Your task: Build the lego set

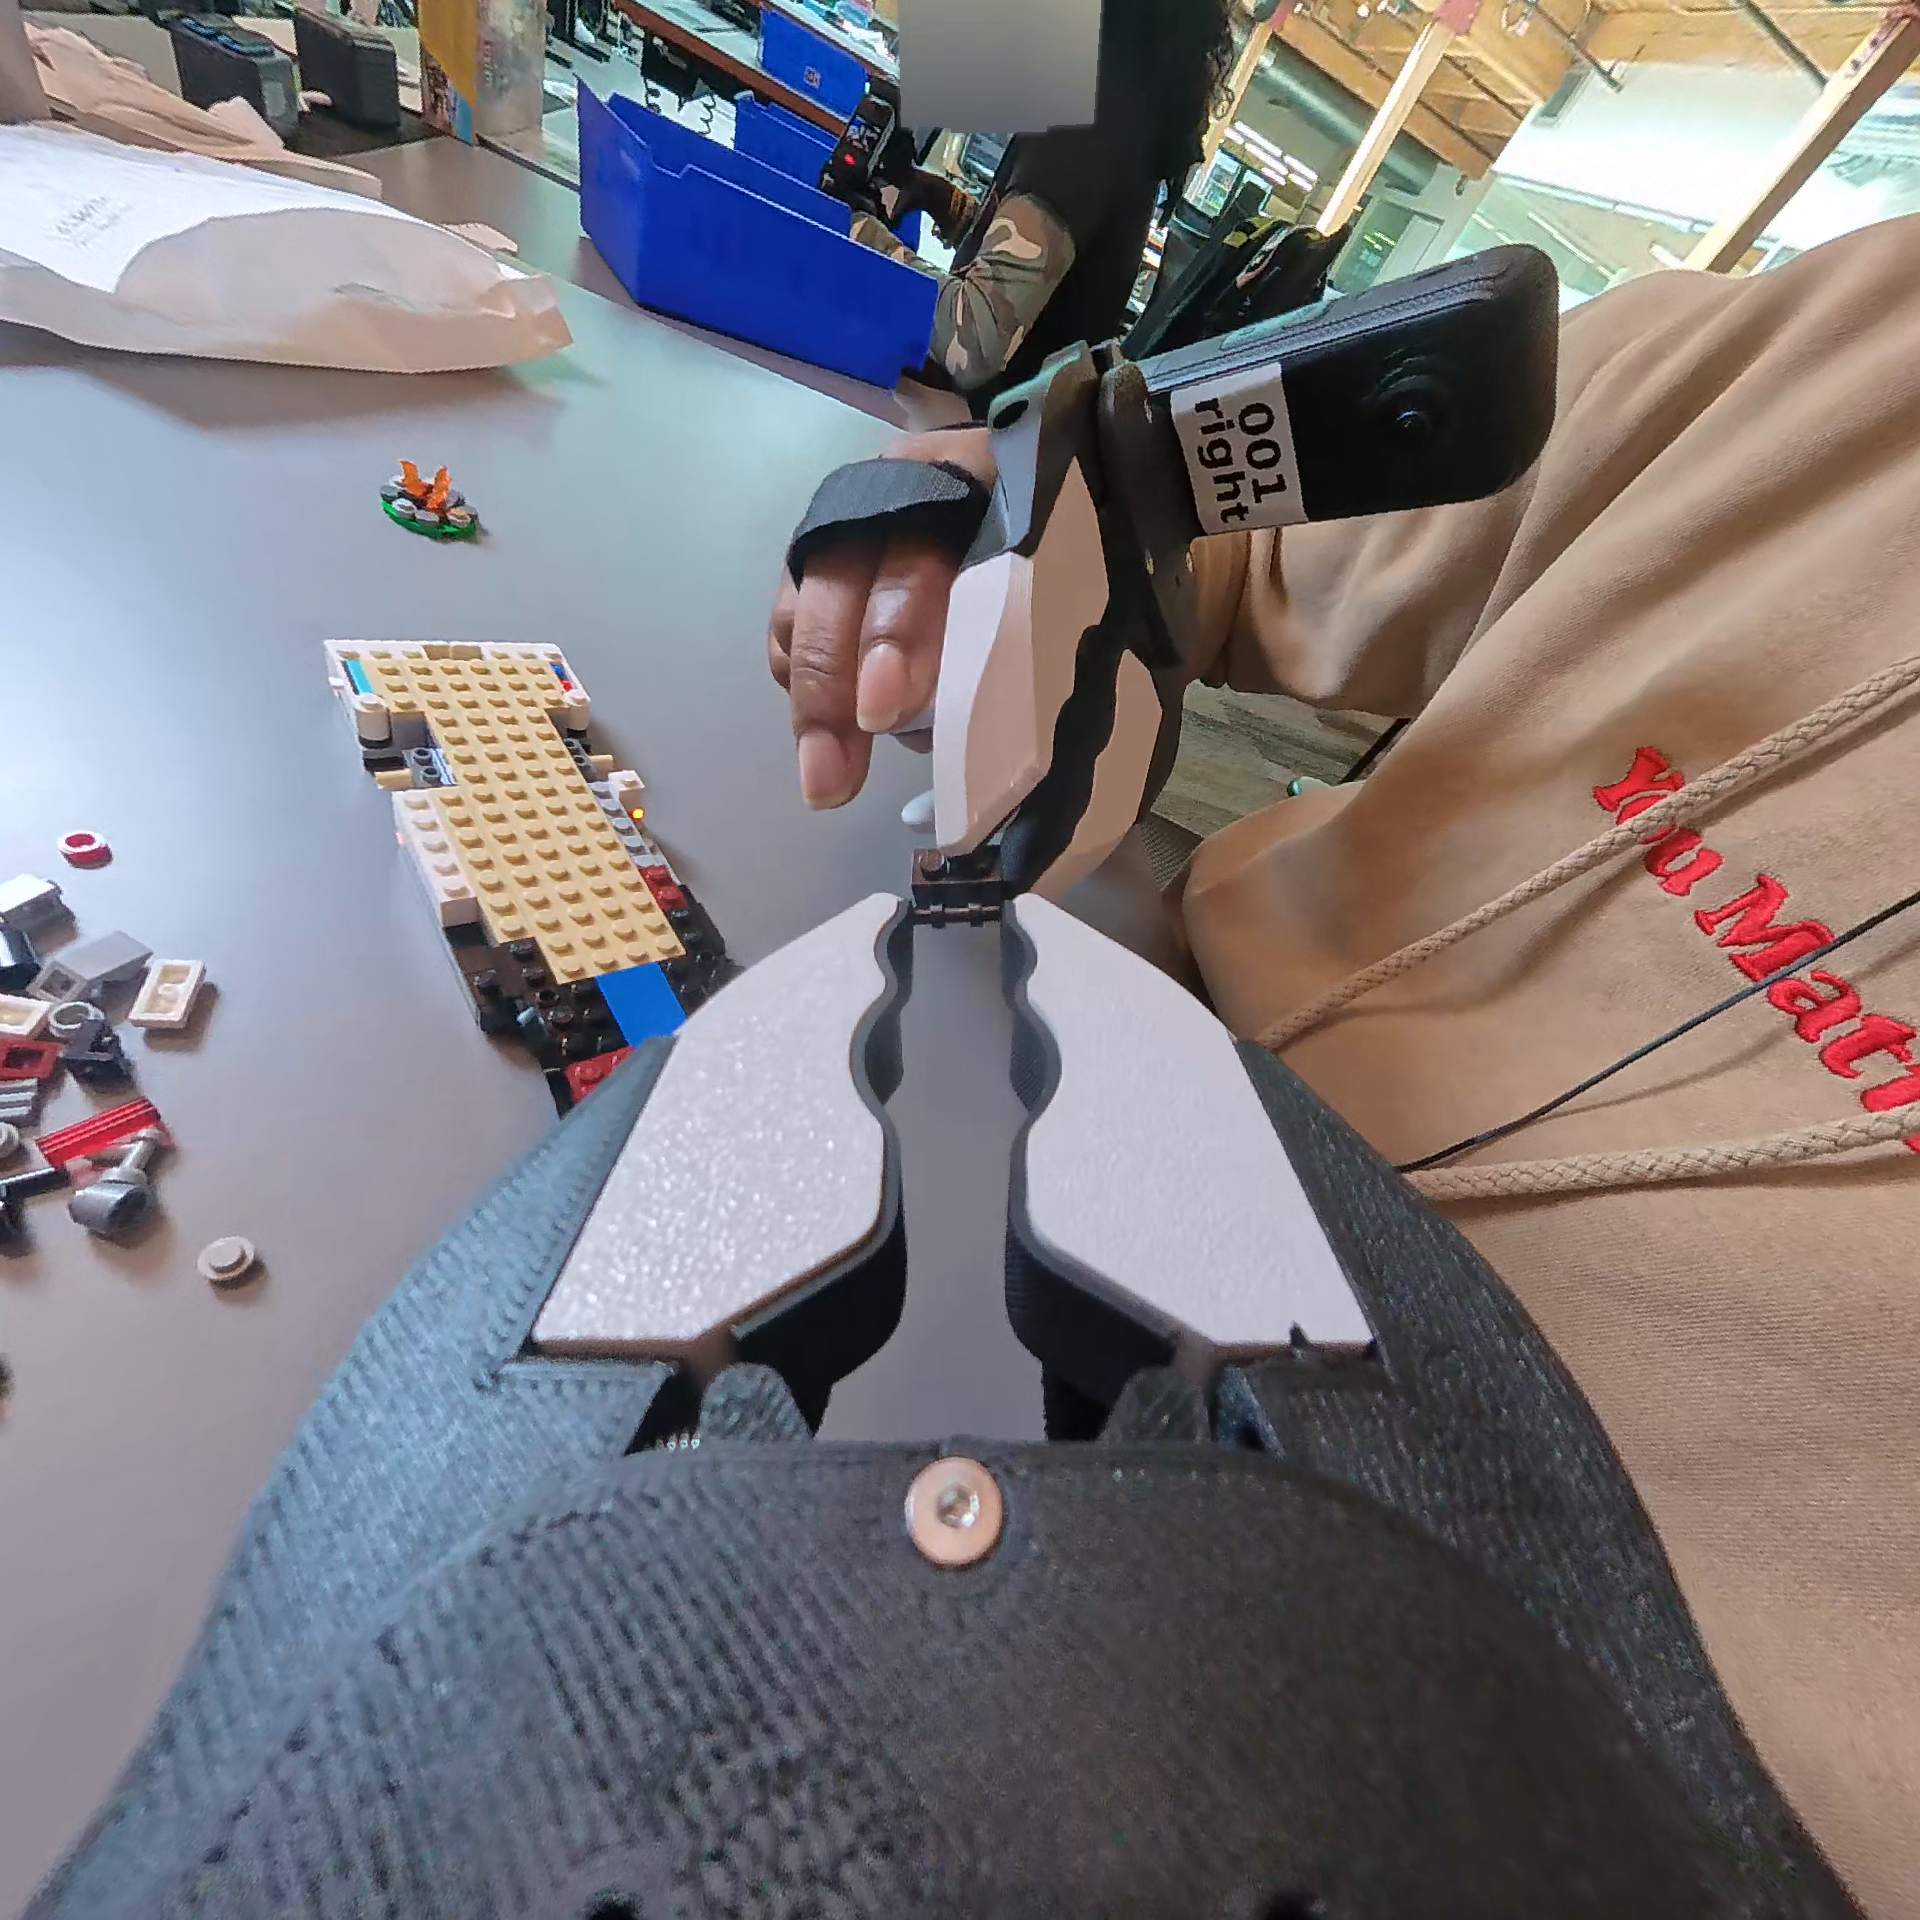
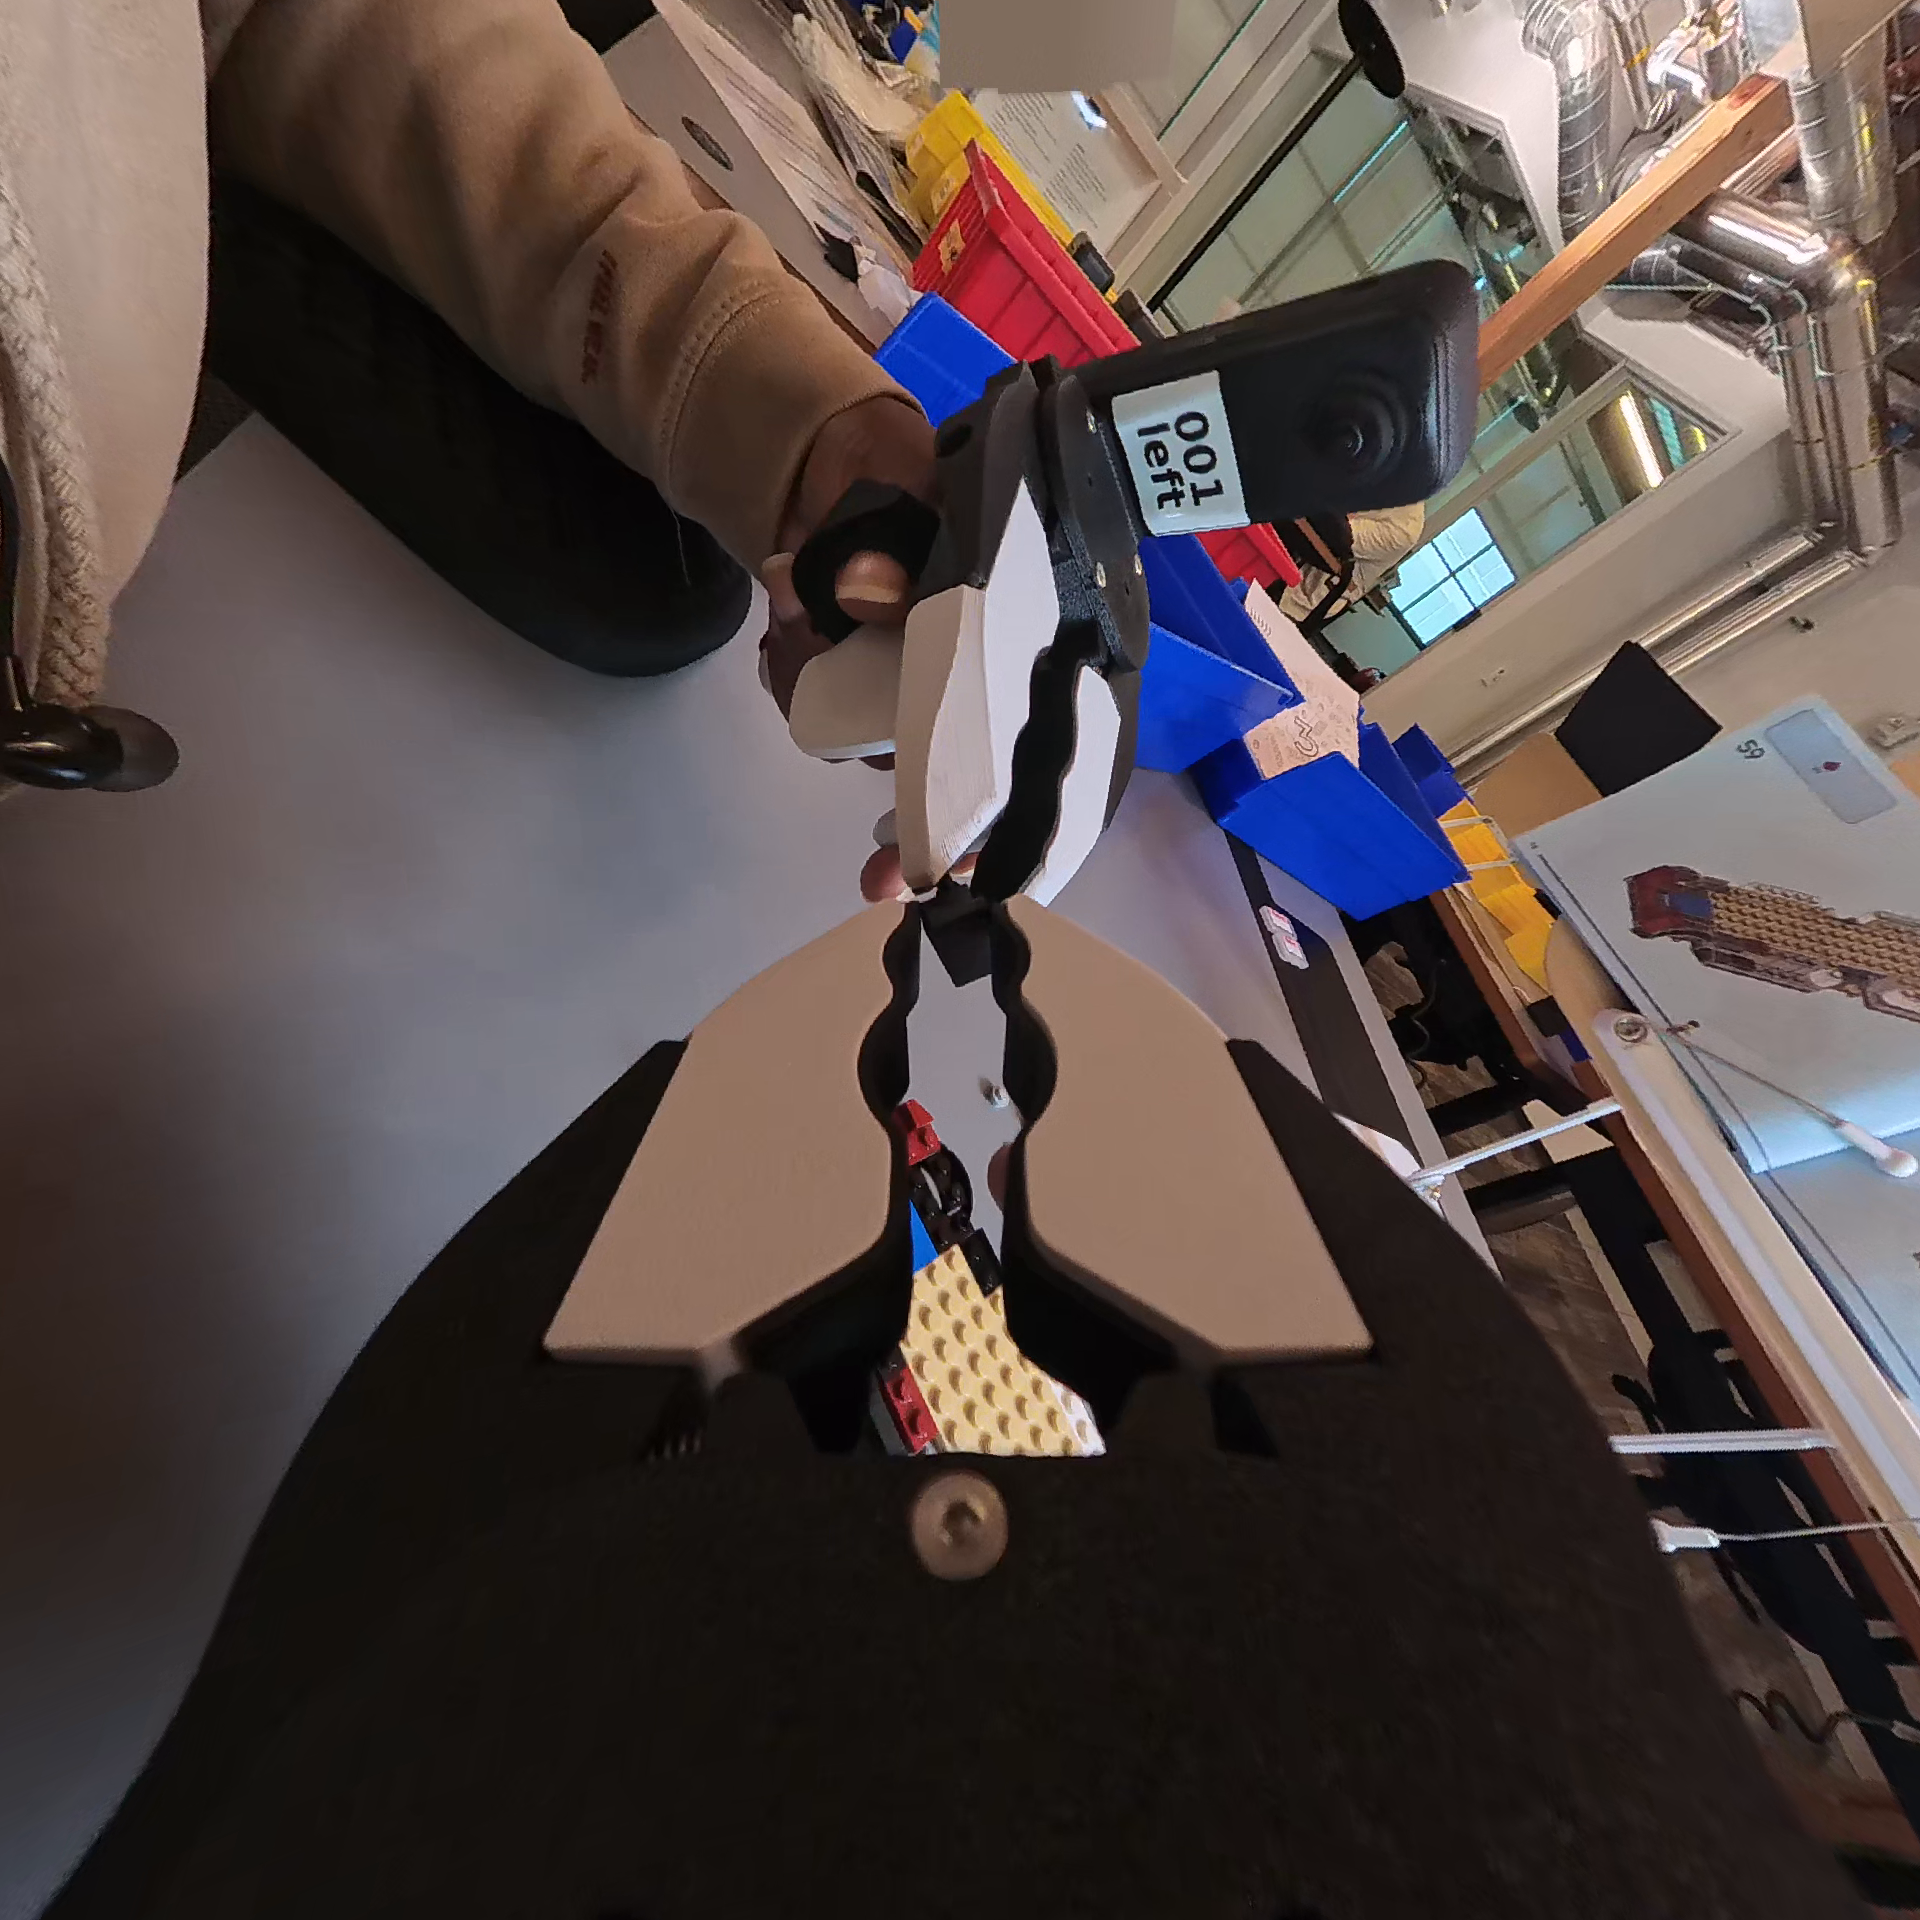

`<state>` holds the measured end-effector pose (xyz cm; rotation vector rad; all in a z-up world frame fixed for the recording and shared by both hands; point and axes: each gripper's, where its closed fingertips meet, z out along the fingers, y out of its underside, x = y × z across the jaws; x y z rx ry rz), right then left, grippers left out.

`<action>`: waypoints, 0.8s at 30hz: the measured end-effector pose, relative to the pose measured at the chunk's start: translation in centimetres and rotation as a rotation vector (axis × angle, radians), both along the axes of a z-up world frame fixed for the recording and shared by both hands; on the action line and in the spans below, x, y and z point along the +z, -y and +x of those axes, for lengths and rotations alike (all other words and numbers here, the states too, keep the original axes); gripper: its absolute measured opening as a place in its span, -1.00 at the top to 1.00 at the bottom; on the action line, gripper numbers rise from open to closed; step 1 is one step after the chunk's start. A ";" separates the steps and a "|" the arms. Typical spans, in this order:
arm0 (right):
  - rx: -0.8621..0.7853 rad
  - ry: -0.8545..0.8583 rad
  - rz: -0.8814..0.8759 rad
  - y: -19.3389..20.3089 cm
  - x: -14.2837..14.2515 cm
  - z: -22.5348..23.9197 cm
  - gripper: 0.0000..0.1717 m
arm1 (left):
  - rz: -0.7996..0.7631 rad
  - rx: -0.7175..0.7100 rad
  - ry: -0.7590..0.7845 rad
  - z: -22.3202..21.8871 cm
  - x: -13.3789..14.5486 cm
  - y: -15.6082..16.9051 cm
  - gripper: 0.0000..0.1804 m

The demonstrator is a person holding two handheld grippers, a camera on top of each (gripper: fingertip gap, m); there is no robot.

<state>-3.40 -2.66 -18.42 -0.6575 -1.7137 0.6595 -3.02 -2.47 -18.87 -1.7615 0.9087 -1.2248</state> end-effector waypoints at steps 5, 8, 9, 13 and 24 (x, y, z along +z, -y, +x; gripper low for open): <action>-0.027 0.028 -0.013 -0.9 -0.4 -0.1 0.83 | 0.048 0.068 -0.064 -0.5 -0.4 -1.0 0.82; -0.031 0.199 -0.024 -3.0 -1.7 0.7 0.64 | 0.144 0.179 -0.259 -1.9 -2.3 -2.5 0.83; -0.039 0.285 -0.033 -4.2 -2.4 1.2 0.55 | 0.185 0.207 -0.348 -2.4 -3.3 -3.0 0.83; -0.083 0.630 -0.047 -9.3 -5.8 3.6 0.23 | 0.246 0.227 -0.515 -2.3 -5.6 -3.4 0.82; 0.040 1.039 -0.078 -10.8 -10.0 3.8 0.19 | 0.222 0.245 -0.568 -1.7 -7.0 -3.6 0.82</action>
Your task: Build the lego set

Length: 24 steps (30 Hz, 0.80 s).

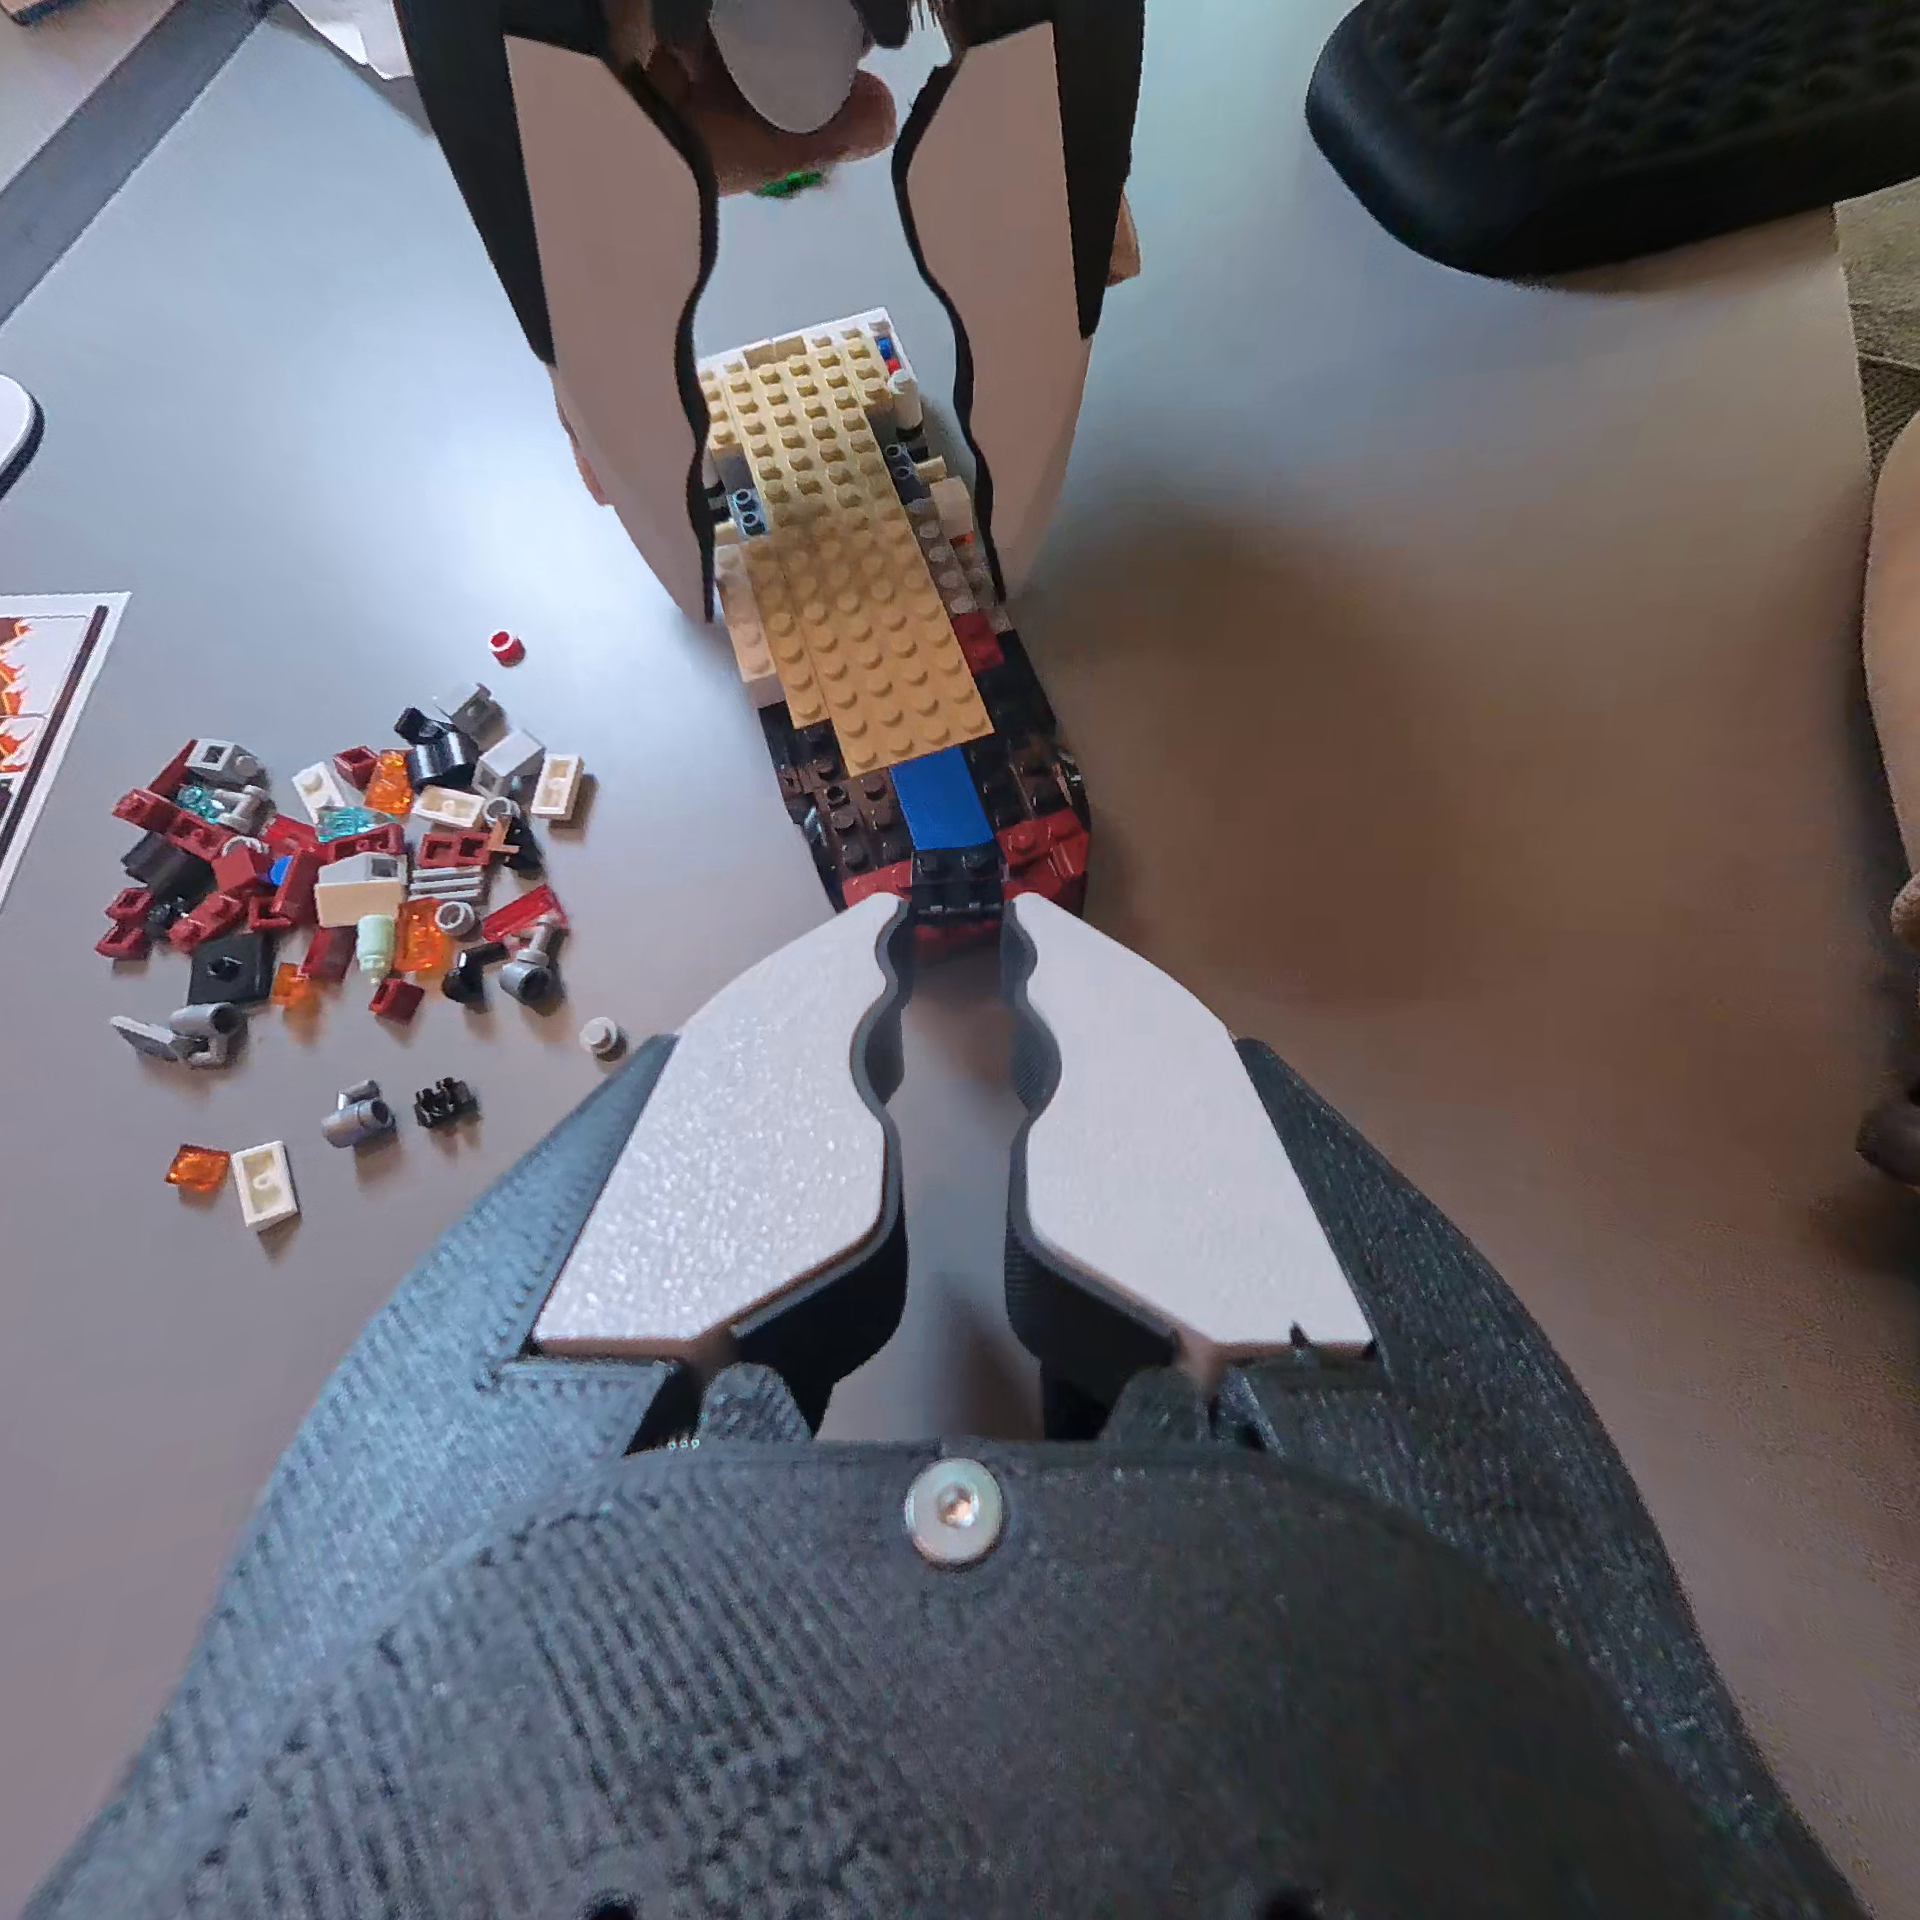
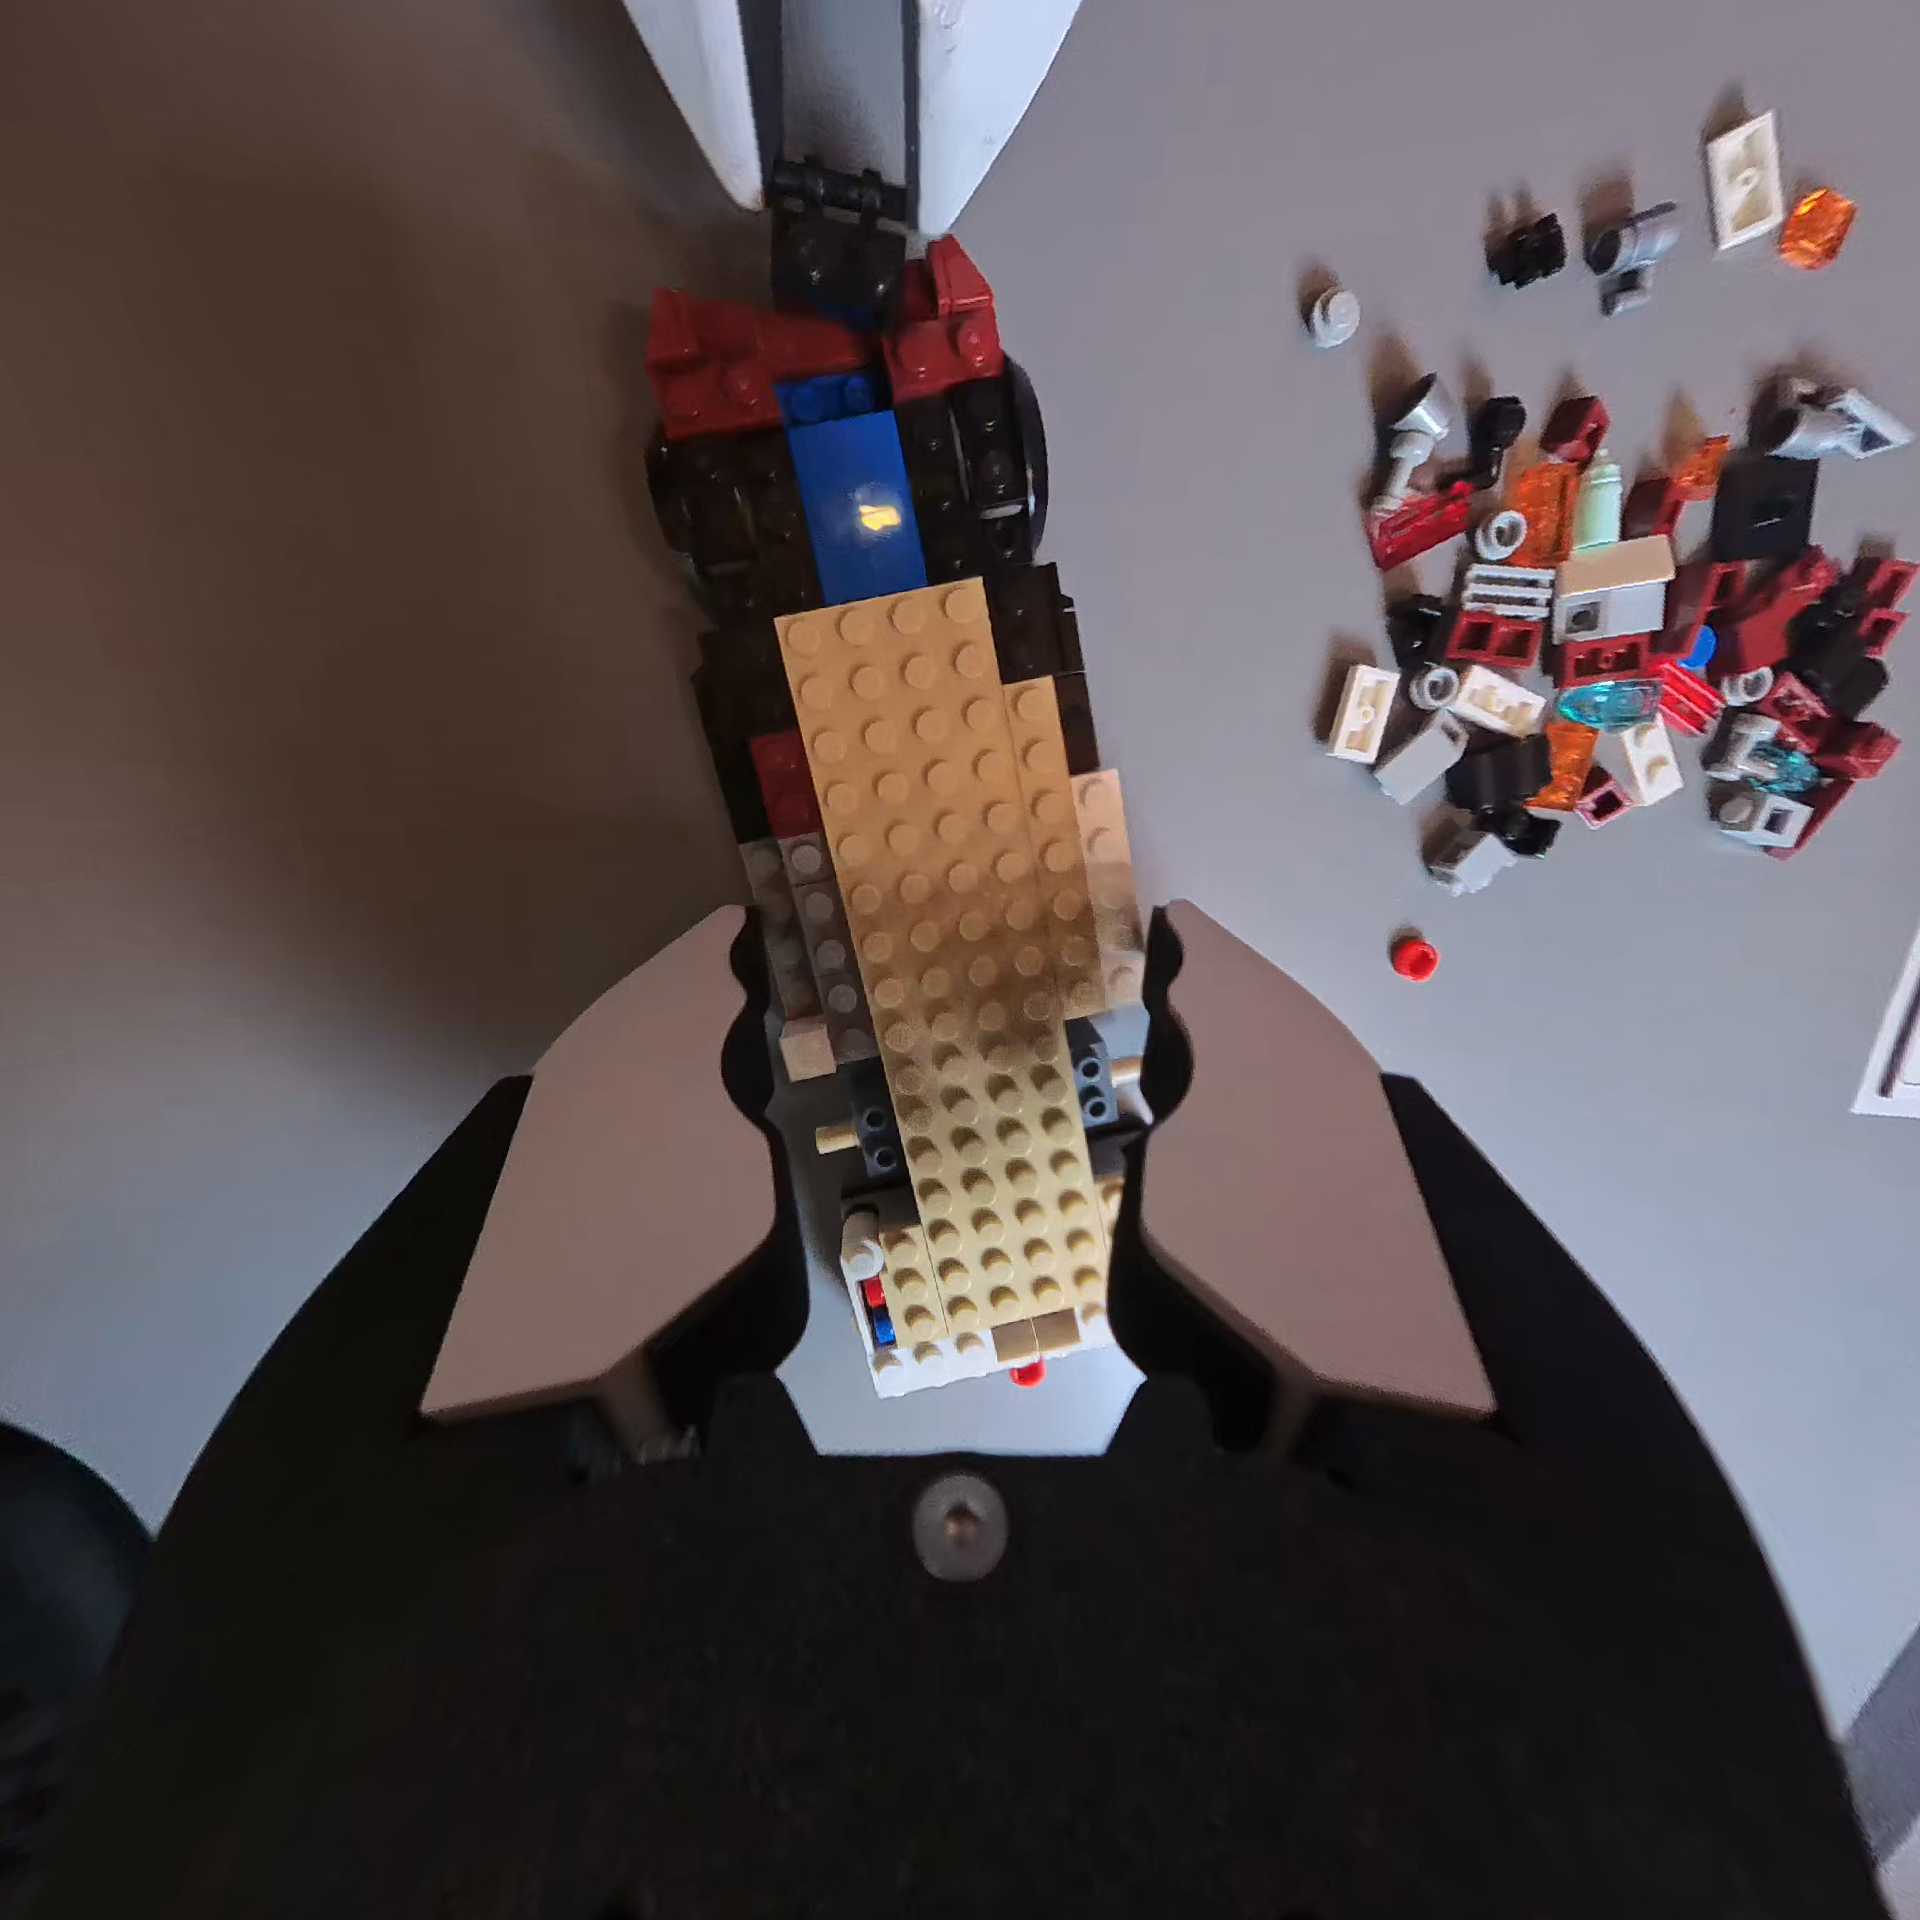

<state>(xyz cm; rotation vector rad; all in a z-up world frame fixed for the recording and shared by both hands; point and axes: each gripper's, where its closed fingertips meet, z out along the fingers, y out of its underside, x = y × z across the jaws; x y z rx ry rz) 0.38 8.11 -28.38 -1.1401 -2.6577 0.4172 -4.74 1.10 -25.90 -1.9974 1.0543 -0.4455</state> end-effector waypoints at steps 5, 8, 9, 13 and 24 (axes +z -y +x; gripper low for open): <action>-0.079 0.014 -0.011 0.3 0.0 -0.1 0.20 | -0.017 0.012 -0.001 -0.2 -0.4 -0.1 0.82; -0.108 0.019 -0.014 0.5 0.1 0.2 0.21 | -0.026 0.004 0.000 -0.2 -0.5 -0.1 0.83; -0.117 0.020 -0.016 0.6 0.1 0.2 0.22 | -0.024 0.003 -0.006 -0.2 -0.6 0.0 0.83; -0.134 0.019 -0.019 0.6 0.1 0.3 0.22 | -0.013 0.002 -0.013 -0.2 -0.6 -0.1 0.82; -0.144 0.015 -0.018 0.6 0.1 0.2 0.22 | -0.013 0.003 0.050 0.0 -0.2 -0.2 0.82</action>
